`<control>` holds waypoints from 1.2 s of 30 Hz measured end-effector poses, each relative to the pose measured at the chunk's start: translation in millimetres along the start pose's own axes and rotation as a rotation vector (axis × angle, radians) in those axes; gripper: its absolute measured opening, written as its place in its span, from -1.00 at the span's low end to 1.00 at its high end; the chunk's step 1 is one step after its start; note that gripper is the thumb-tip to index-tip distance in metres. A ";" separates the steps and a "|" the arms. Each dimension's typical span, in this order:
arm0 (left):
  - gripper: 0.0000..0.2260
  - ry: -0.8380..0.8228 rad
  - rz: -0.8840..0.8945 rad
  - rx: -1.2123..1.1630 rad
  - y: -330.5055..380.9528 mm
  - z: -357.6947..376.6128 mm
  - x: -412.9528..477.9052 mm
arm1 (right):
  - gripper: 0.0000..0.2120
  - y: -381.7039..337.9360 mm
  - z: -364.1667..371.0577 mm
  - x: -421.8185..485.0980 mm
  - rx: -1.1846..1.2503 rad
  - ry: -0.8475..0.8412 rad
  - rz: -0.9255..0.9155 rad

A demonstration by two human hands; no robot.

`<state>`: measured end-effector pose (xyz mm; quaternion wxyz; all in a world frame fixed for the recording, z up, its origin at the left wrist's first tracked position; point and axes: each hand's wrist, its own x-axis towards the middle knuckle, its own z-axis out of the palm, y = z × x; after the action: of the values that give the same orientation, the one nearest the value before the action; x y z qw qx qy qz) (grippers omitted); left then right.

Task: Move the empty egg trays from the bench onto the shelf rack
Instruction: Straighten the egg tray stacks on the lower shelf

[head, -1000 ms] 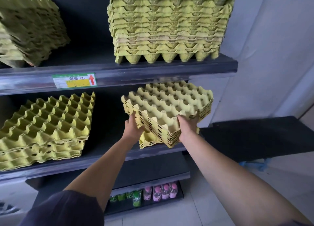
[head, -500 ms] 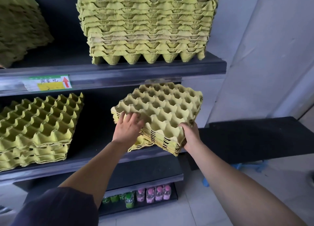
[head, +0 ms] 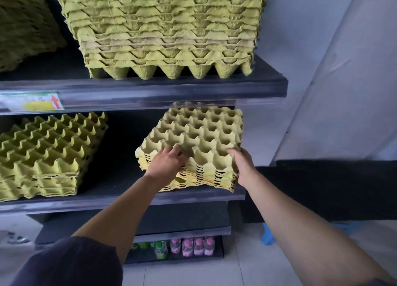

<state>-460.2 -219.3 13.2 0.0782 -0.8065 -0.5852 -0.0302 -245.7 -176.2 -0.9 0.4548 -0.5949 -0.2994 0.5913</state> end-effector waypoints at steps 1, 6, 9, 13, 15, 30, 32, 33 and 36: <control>-0.58 -0.015 -0.002 0.011 -1.4 0.2 0.2 | -0.49 0.2 0.2 -1.0 -0.013 -0.008 0.015; -0.54 0.038 0.016 0.040 -3.9 3.5 -5.7 | -0.15 12.0 -0.5 7.0 0.003 0.001 0.111; -0.54 0.046 -0.008 0.031 -4.0 4.6 -6.9 | -0.12 17.1 -1.1 14.6 0.010 0.024 0.134; -0.61 0.076 -0.028 0.081 -0.7 4.8 -7.4 | 0.06 20.7 -0.6 11.7 -0.081 -0.003 0.095; -0.58 0.059 -0.066 0.092 3.3 1.6 -7.4 | 0.07 4.6 1.4 -28.5 -0.210 0.015 0.168; -0.65 0.273 -0.008 0.192 -8.2 -2.1 -18.8 | -0.71 -18.2 -6.7 -35.1 -0.102 0.129 0.056; -0.69 0.294 0.015 0.165 -2.8 0.2 -19.4 | -0.71 -28.8 -10.2 -26.7 -0.122 0.105 0.024; -0.70 0.287 0.017 0.148 -0.8 1.6 -18.8 | -0.71 -32.6 -11.5 -22.3 -0.117 0.092 0.019; -0.67 0.189 -0.042 0.080 3.3 3.3 -15.0 | -0.58 -33.6 -9.1 -8.4 -0.088 0.072 0.050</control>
<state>-461.9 -233.9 7.5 0.1648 -0.7840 -0.5926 -0.0845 -231.8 -171.7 31.7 0.4237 -0.6426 -0.2937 0.5669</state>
